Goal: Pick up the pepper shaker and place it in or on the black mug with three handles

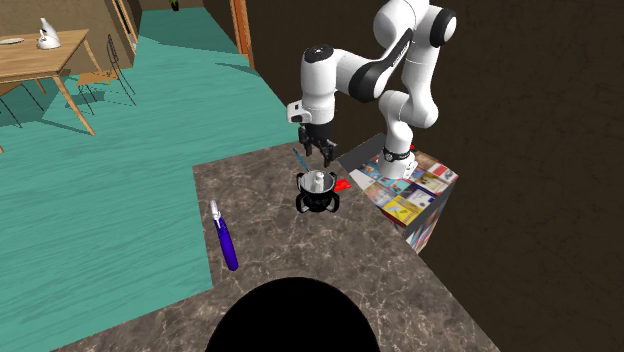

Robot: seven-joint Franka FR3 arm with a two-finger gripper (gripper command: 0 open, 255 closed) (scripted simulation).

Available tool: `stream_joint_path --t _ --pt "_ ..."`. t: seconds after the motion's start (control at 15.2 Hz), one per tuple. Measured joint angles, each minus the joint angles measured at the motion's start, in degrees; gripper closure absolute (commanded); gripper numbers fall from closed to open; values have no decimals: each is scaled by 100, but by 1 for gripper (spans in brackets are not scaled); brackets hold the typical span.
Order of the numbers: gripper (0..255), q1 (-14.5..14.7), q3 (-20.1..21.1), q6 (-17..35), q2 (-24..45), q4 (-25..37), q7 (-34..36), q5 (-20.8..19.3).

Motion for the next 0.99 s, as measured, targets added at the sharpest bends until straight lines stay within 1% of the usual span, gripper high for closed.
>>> stream_joint_path --t 0.26,0.59,0.99 --pt "0 0 0 0 0 0 0 0" --pt "0 22 26 -645 5 657 -3 17" --pt "0 22 25 -728 11 739 -9 17"
